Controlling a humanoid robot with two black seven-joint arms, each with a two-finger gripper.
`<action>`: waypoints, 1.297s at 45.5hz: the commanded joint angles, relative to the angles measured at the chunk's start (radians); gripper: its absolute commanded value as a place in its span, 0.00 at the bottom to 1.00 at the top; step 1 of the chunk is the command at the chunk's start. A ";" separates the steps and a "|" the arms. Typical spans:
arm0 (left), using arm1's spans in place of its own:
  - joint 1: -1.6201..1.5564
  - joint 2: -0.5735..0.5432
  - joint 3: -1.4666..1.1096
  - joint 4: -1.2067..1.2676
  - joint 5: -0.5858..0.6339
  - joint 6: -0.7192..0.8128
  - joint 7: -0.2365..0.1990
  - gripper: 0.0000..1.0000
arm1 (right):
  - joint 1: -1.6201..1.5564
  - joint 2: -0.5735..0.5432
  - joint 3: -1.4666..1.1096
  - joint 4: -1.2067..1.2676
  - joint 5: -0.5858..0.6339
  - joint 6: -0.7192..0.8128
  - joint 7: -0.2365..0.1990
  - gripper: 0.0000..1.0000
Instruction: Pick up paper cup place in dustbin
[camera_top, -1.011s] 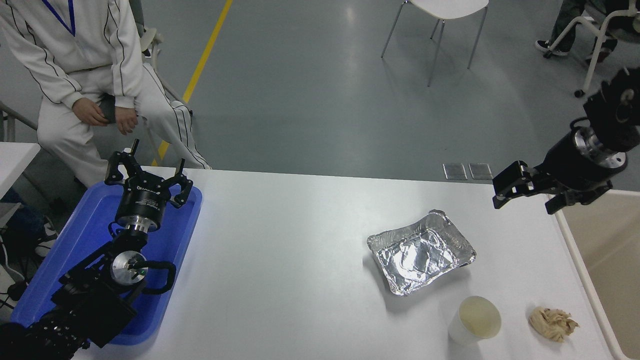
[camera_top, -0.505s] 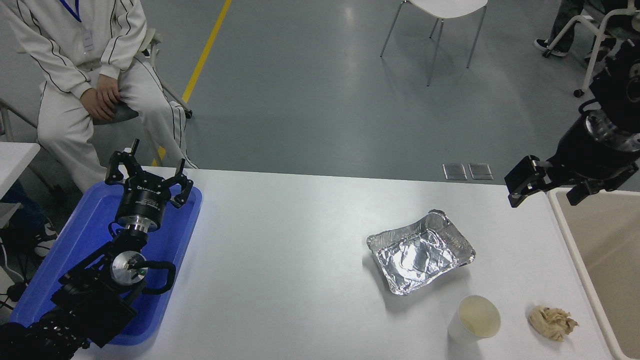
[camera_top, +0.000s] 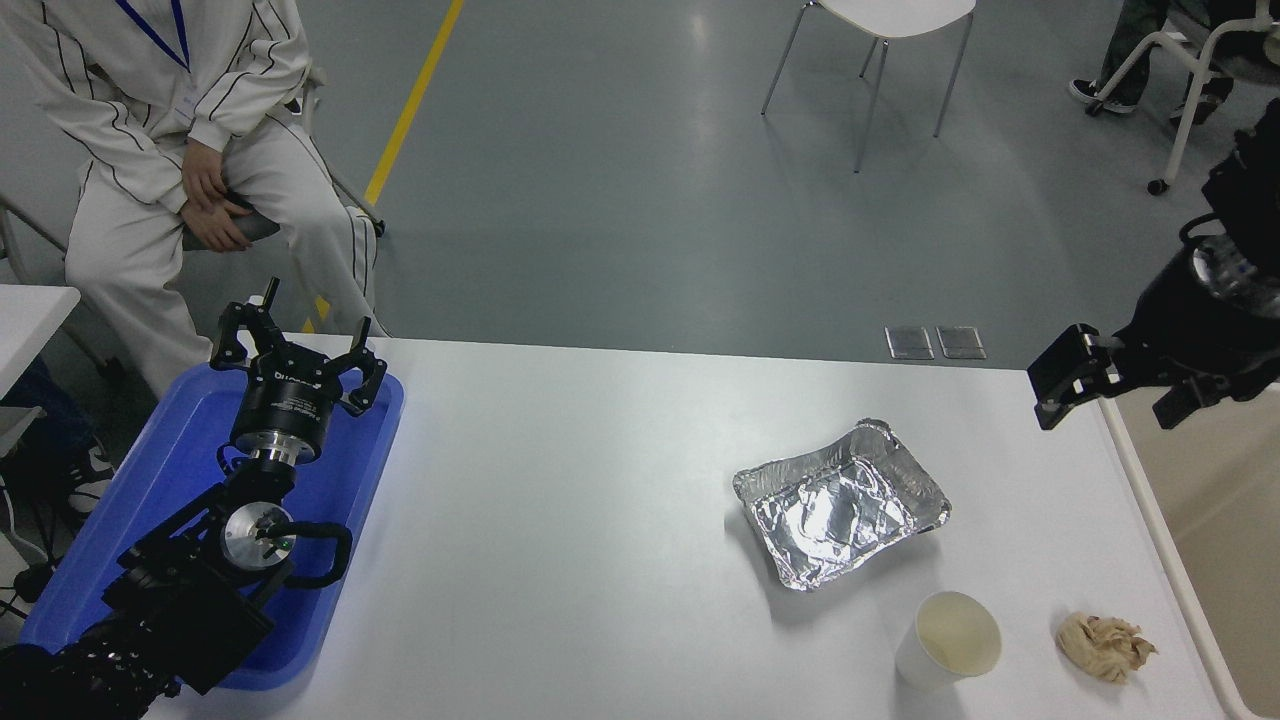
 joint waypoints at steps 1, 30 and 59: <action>0.000 0.000 0.000 0.000 0.000 0.000 0.000 1.00 | -0.155 -0.010 0.062 -0.007 0.003 0.000 0.000 1.00; 0.000 0.000 -0.001 -0.002 0.000 0.000 0.000 1.00 | -0.432 0.006 0.179 0.005 -0.055 -0.250 0.001 1.00; 0.000 0.000 0.000 0.000 0.000 0.000 0.000 1.00 | -0.600 0.016 0.269 -0.047 -0.092 -0.331 0.001 0.98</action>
